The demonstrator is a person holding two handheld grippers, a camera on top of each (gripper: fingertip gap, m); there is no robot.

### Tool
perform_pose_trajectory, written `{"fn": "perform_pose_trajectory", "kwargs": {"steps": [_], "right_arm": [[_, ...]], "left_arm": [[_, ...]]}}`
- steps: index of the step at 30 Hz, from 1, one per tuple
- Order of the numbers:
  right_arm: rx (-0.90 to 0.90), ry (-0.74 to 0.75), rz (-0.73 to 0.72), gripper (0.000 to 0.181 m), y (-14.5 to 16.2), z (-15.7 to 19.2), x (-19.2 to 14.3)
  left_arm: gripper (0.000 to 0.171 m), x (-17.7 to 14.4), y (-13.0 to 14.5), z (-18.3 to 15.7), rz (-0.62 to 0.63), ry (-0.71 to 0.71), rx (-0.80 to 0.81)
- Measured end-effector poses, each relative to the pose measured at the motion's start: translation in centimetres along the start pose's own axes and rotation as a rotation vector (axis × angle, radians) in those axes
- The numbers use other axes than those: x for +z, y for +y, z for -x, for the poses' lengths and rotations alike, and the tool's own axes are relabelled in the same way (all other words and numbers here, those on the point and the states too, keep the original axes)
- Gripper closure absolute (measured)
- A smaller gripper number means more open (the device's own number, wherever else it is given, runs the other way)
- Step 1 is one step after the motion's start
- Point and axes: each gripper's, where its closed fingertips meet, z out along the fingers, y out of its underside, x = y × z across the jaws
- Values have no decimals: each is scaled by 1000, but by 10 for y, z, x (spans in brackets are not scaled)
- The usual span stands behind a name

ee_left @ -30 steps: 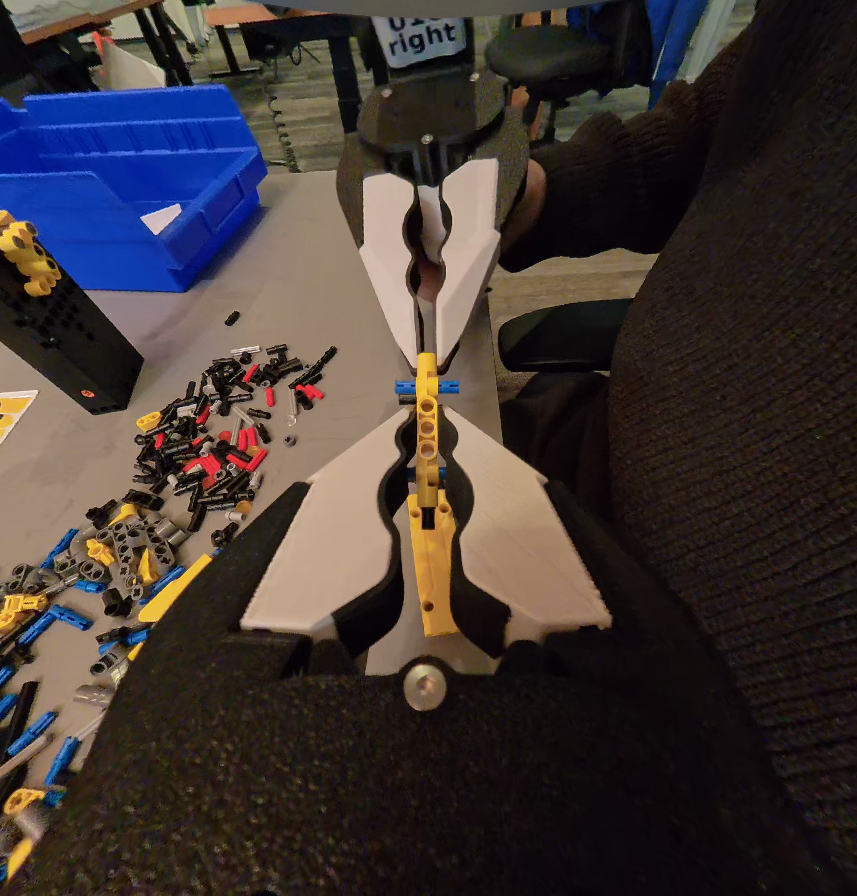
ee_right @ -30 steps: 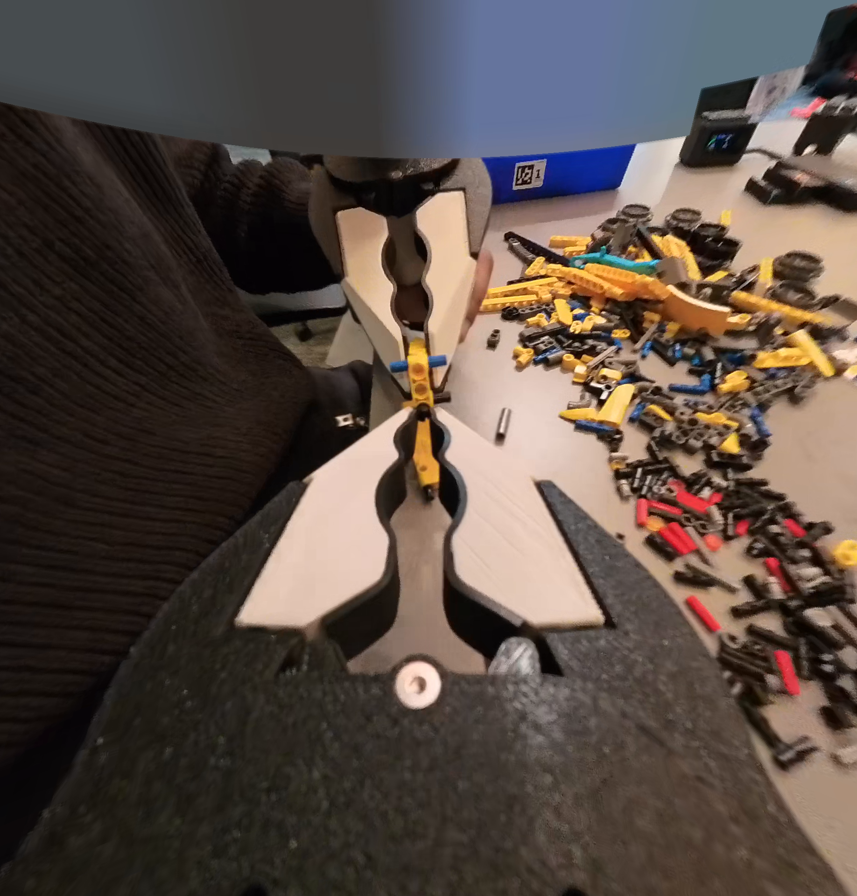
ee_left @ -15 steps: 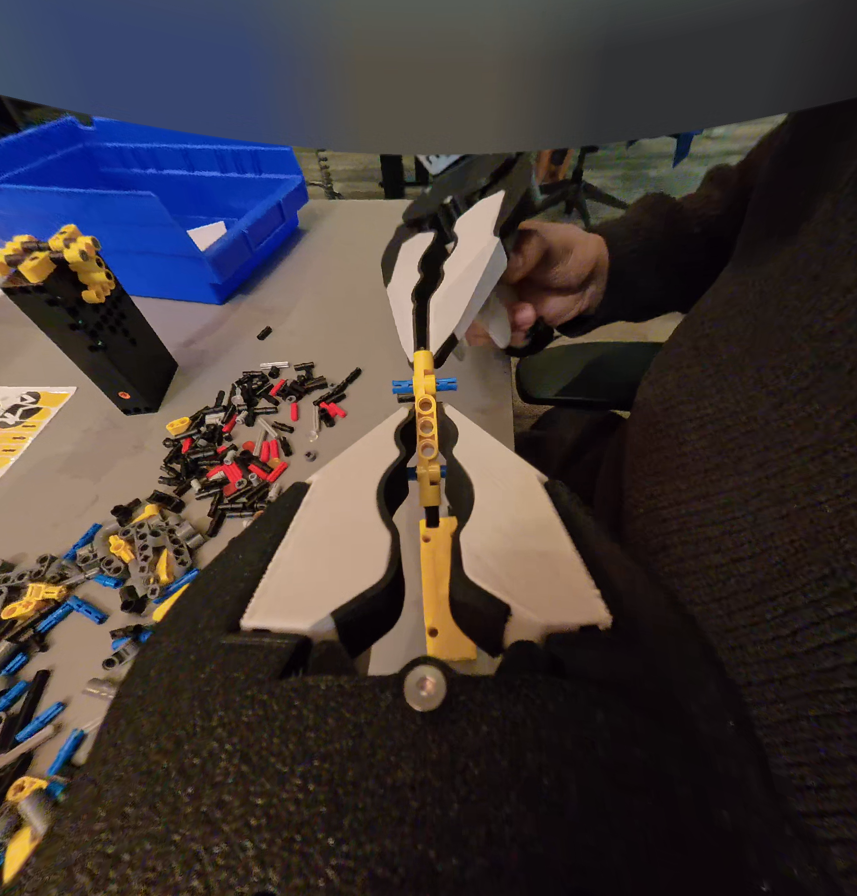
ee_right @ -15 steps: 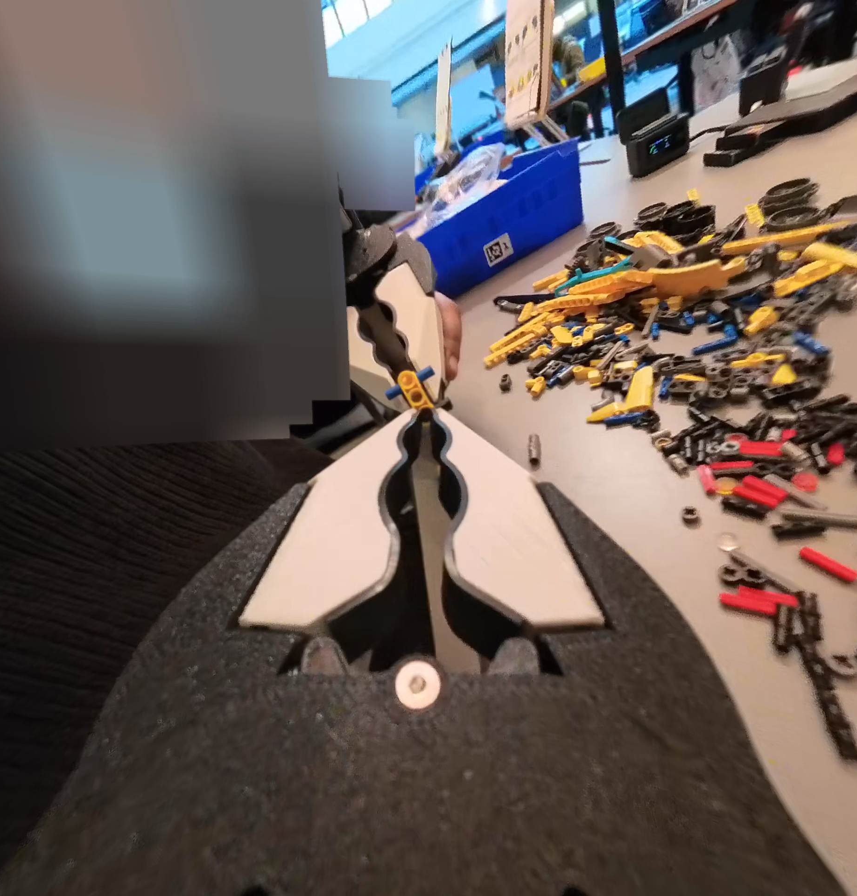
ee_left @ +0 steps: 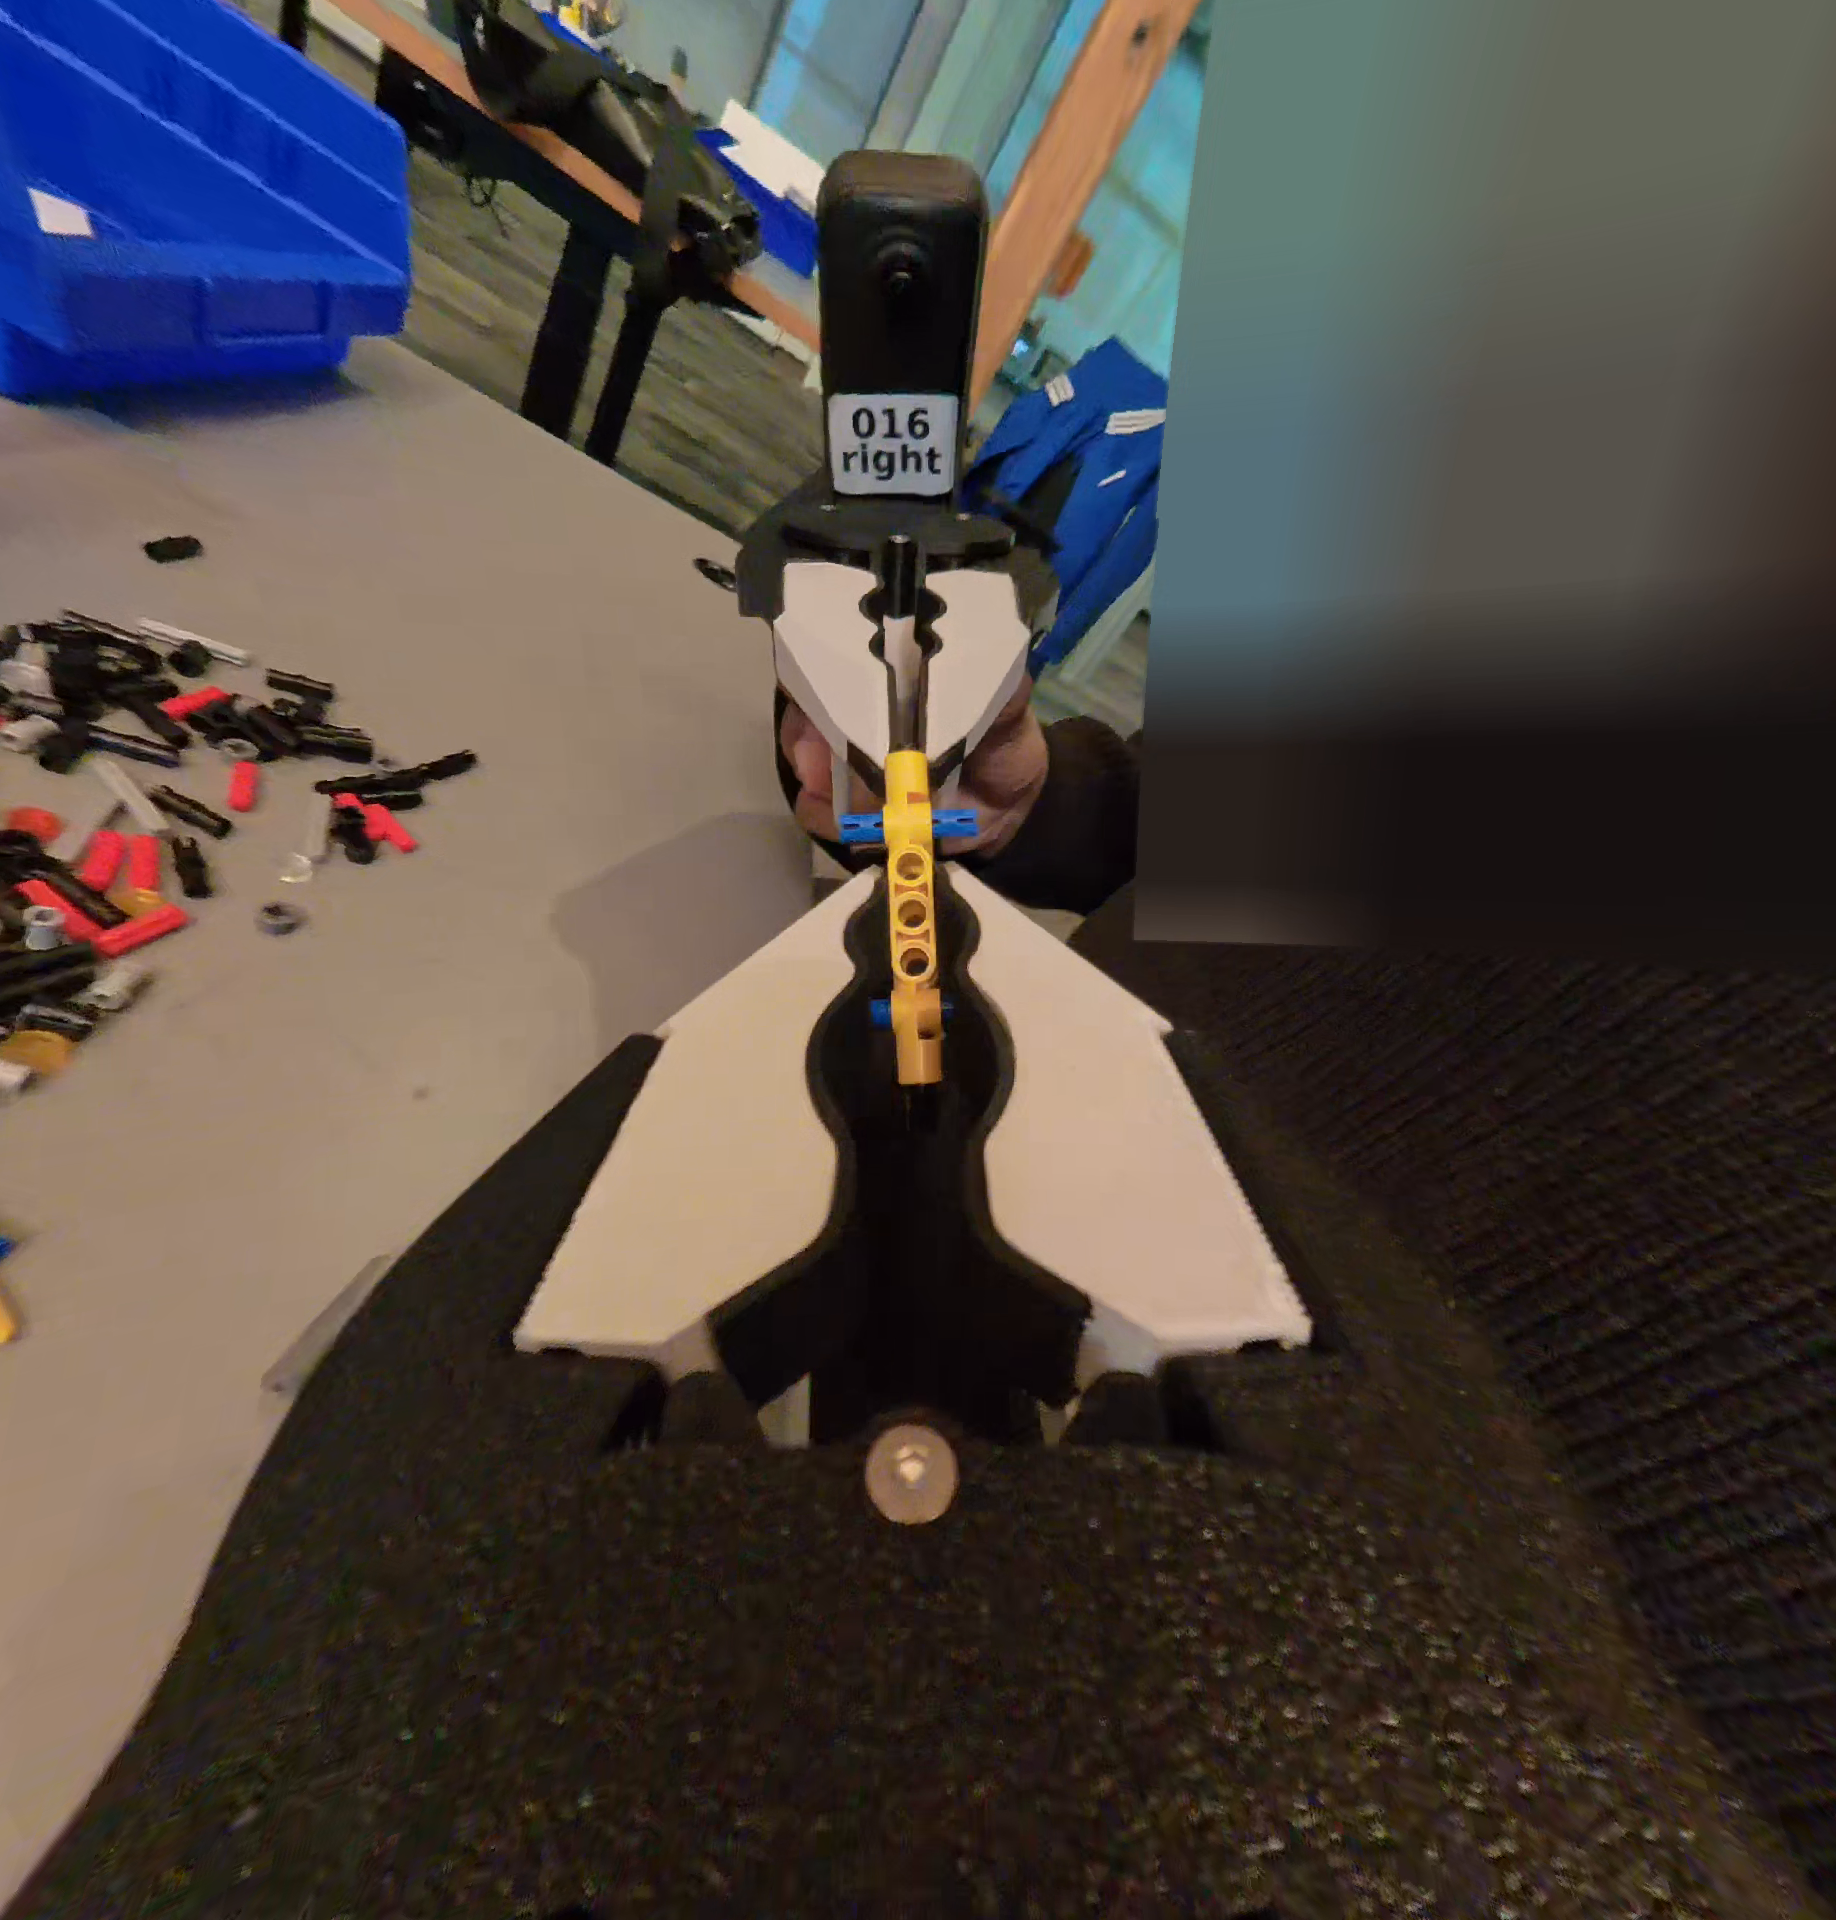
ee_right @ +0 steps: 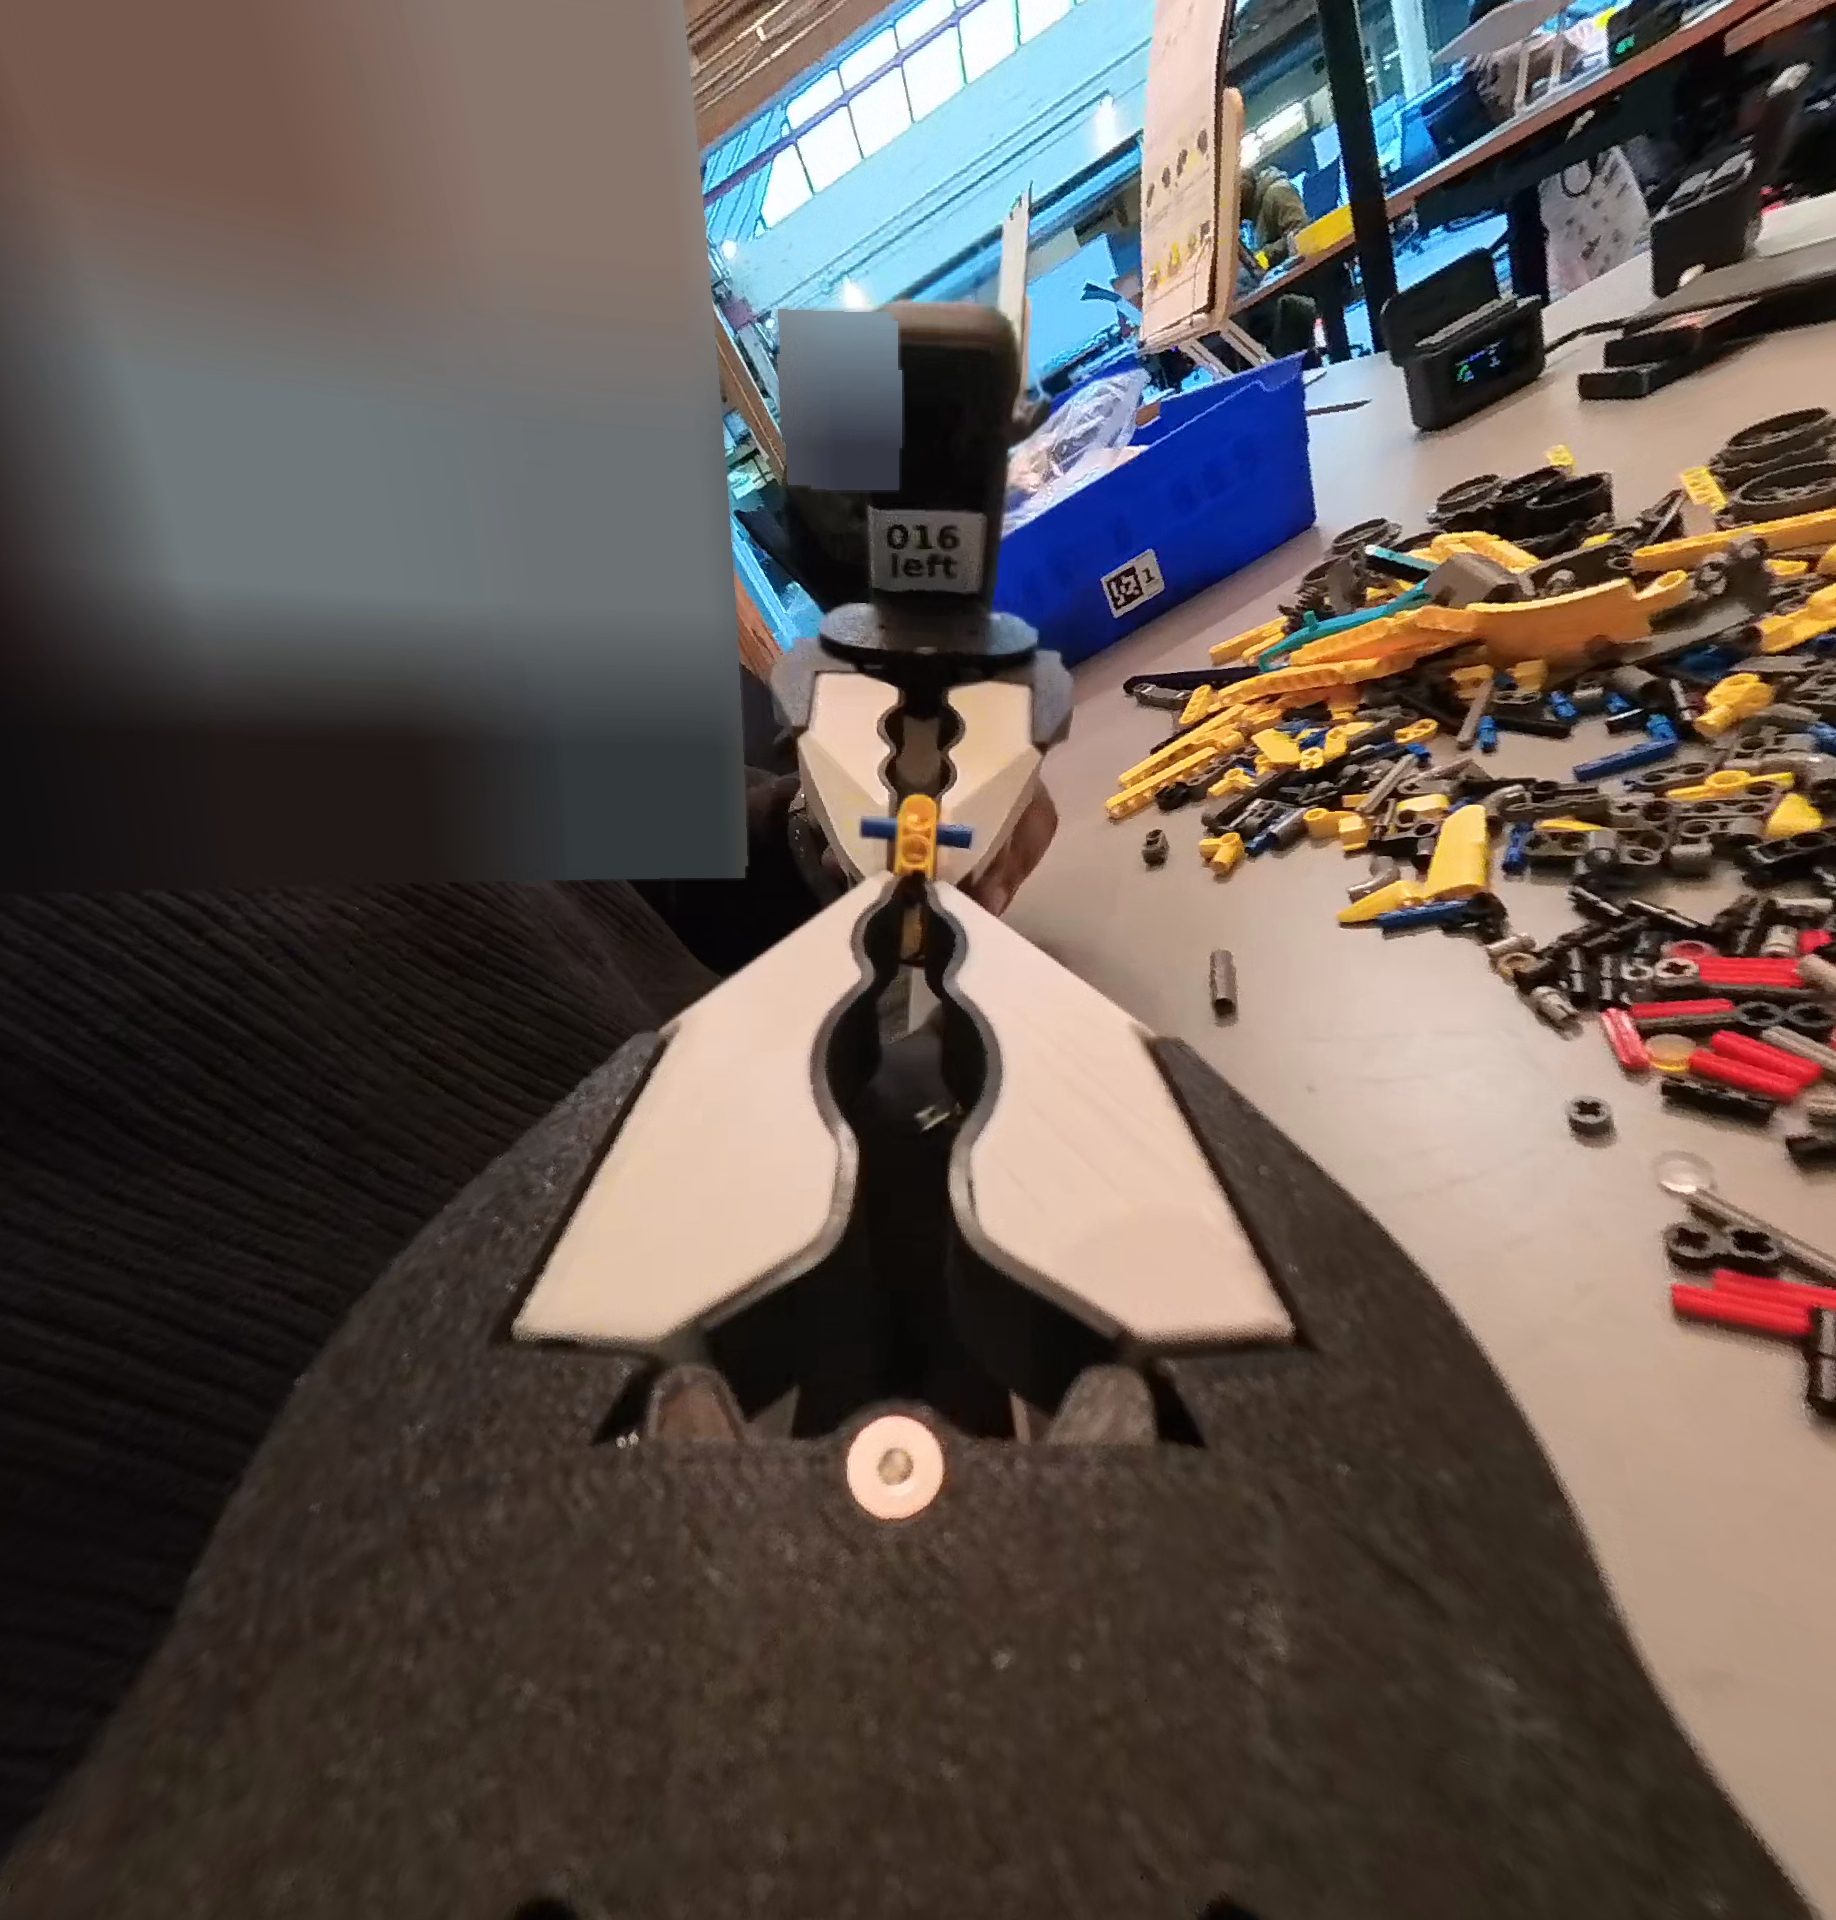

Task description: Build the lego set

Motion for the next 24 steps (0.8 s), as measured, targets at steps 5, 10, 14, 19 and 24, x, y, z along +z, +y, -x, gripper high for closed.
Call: {"fn": "perform_pose_trajectory", "kwargs": {"steps": [5,10,14,19,24], "right_arm": [[22,8,65,177,13,-8,-1],[80,-50,-21,176,5,-6,0],[99,-57,-38,177,5,-6,2],[31,-7,14,178,10,-6,2],[-78,53,88,176,16,-8,2]], "left_arm": [[165,1,10,11,90,-122,115],[165,1,4,10,80,-158,158],[165,1,7,10,77,-163,149],[166,1,9,9,77,-167,130],[166,0,13,12,123,-218,209]]}}
